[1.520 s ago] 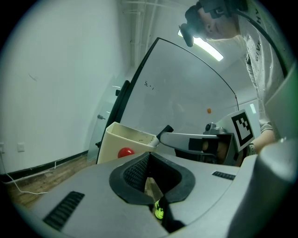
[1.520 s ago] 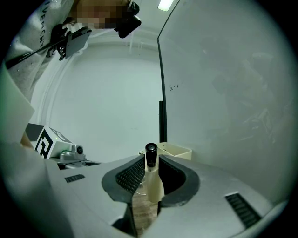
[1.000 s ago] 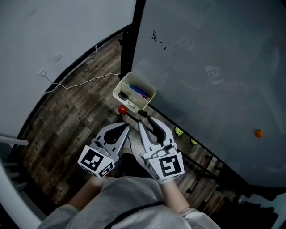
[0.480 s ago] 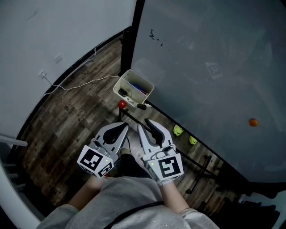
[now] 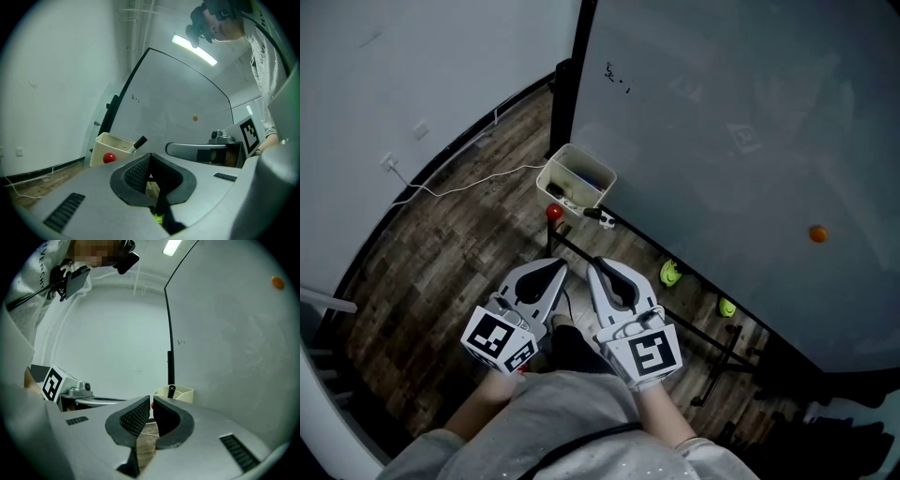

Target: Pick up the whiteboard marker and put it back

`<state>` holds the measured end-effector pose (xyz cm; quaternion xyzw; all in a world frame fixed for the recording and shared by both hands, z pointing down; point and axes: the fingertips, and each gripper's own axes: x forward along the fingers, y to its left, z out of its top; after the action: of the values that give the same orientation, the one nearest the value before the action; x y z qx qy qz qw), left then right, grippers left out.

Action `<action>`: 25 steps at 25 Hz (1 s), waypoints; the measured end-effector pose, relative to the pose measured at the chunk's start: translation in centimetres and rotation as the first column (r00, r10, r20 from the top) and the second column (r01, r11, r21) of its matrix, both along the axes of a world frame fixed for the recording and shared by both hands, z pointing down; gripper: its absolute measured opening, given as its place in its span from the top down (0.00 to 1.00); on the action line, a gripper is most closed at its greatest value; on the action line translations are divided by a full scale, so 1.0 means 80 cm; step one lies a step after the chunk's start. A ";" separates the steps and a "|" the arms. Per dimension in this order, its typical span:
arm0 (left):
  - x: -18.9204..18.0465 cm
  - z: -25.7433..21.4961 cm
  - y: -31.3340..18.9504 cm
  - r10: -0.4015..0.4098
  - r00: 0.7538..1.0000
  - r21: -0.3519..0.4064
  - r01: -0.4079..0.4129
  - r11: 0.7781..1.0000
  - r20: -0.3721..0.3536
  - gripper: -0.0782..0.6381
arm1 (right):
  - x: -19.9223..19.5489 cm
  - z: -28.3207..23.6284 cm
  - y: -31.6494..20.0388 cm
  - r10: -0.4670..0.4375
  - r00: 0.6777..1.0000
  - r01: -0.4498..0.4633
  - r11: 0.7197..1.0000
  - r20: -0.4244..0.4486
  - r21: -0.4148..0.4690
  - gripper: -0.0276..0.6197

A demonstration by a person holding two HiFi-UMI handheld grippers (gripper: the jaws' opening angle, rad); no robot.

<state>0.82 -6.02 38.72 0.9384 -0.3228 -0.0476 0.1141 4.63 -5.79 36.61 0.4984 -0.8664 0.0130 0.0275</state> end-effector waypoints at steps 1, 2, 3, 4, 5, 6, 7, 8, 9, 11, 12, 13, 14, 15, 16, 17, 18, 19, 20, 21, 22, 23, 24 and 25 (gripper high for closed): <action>0.000 -0.001 0.003 0.000 1.000 0.001 0.000 1.000 -0.003 0.88 | -0.001 -0.001 0.004 -0.001 1.000 0.001 1.000 -0.002 0.000 0.90; 0.000 -0.003 0.006 0.001 1.000 0.002 -0.001 1.000 -0.004 0.88 | -0.001 -0.002 0.008 -0.002 1.000 0.002 1.000 -0.005 -0.003 0.91; -0.001 -0.004 0.009 0.002 1.000 0.004 -0.002 1.000 -0.004 0.88 | -0.003 -0.003 0.012 -0.003 1.000 0.003 1.000 -0.007 -0.007 0.91; -0.001 -0.004 0.012 0.003 1.000 0.004 -0.003 1.000 -0.004 0.88 | -0.004 -0.003 0.016 -0.005 1.000 0.005 1.000 -0.008 -0.009 0.91; -0.002 -0.005 0.015 0.003 1.000 0.005 -0.003 1.000 -0.003 0.88 | -0.005 -0.002 0.019 -0.006 1.000 0.006 1.000 -0.010 -0.006 0.91; -0.003 -0.005 0.018 0.003 1.000 0.006 -0.003 1.000 -0.003 0.88 | -0.006 -0.002 0.022 -0.008 1.000 0.008 1.000 -0.013 -0.002 0.92; -0.004 -0.006 0.021 0.003 1.000 0.007 -0.003 1.000 -0.003 0.88 | -0.007 -0.001 0.025 -0.009 1.000 0.009 1.000 -0.016 0.001 0.92; -0.005 -0.006 0.024 0.004 1.000 0.008 -0.004 1.000 -0.003 0.88 | -0.008 -0.001 0.029 -0.010 1.000 0.010 1.000 -0.020 0.002 0.92; -0.006 -0.007 0.027 0.004 1.000 0.010 -0.004 1.000 -0.002 0.88 | -0.010 -0.001 0.032 -0.011 1.000 0.011 1.000 -0.022 0.002 0.92; -0.008 -0.007 0.034 0.004 1.000 0.012 -0.004 1.000 -0.001 0.88 | -0.012 -0.001 0.039 -0.012 1.000 0.013 1.000 -0.026 0.004 0.92; -0.009 -0.007 0.037 0.005 1.000 0.012 -0.005 1.000 -0.001 0.88 | -0.014 -0.001 0.042 -0.014 1.000 0.014 1.000 -0.028 0.004 0.92; -0.010 -0.007 0.040 0.005 1.000 0.012 -0.005 1.000 0.000 0.88 | -0.015 -0.001 0.046 -0.016 0.999 0.016 1.000 -0.030 0.004 0.92; -0.011 -0.008 0.043 0.006 1.000 0.013 -0.006 1.000 0.000 0.88 | -0.016 -0.001 0.050 -0.018 0.999 0.018 1.000 -0.032 0.003 0.92; -0.011 -0.008 0.046 0.007 1.000 0.014 -0.007 1.000 0.001 0.88 | -0.016 -0.001 0.053 -0.020 0.999 0.020 1.000 -0.033 0.002 0.93; -0.012 -0.010 0.049 0.008 1.000 0.016 -0.008 1.000 0.001 0.88 | -0.017 -0.001 0.057 -0.022 0.999 0.022 1.000 -0.034 0.001 0.93; -0.012 -0.011 0.052 0.009 1.000 0.019 -0.009 1.000 0.001 0.88 | -0.018 -0.001 0.060 -0.023 0.999 0.023 1.000 -0.035 0.000 0.93; -0.012 -0.012 0.056 0.010 1.000 0.021 -0.010 1.000 0.001 0.88 | -0.018 -0.001 0.064 -0.024 0.999 0.024 1.000 -0.036 0.000 0.93; -0.013 -0.013 0.058 0.012 1.000 0.022 -0.012 1.000 0.000 0.88 | -0.019 -0.002 0.067 -0.025 0.999 0.025 1.000 -0.039 0.000 0.93; -0.013 -0.013 0.061 0.012 1.000 0.023 -0.012 1.000 0.000 0.88 | -0.020 -0.002 0.069 -0.025 0.999 0.025 1.000 -0.041 0.001 0.93; -0.013 -0.013 0.064 0.014 1.000 0.022 -0.014 1.000 0.001 0.88 | -0.020 -0.002 0.072 -0.025 0.999 0.025 1.000 -0.042 0.002 0.93; -0.013 -0.013 0.067 0.016 1.000 0.022 -0.016 1.000 0.001 0.88 | -0.020 -0.002 0.075 -0.025 0.999 0.025 1.000 -0.043 0.001 0.93; -0.013 -0.012 0.070 0.019 1.000 0.021 -0.019 1.000 0.002 0.88 | -0.020 -0.001 0.079 -0.024 0.999 0.024 1.000 -0.045 0.001 0.93; -0.012 -0.011 0.074 0.022 1.000 0.021 -0.022 1.000 0.002 0.88 | -0.020 -0.001 0.082 -0.023 0.999 0.023 1.000 -0.047 0.001 0.93; -0.012 -0.011 0.078 0.026 1.000 0.021 -0.026 0.999 0.002 0.88 | -0.021 0.000 0.086 -0.022 0.999 0.022 1.000 -0.047 0.001 0.93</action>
<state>-0.15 0.25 37.84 0.9437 -0.3102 -0.0485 0.1047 2.99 1.11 36.58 0.4890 -0.8710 0.0004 0.0479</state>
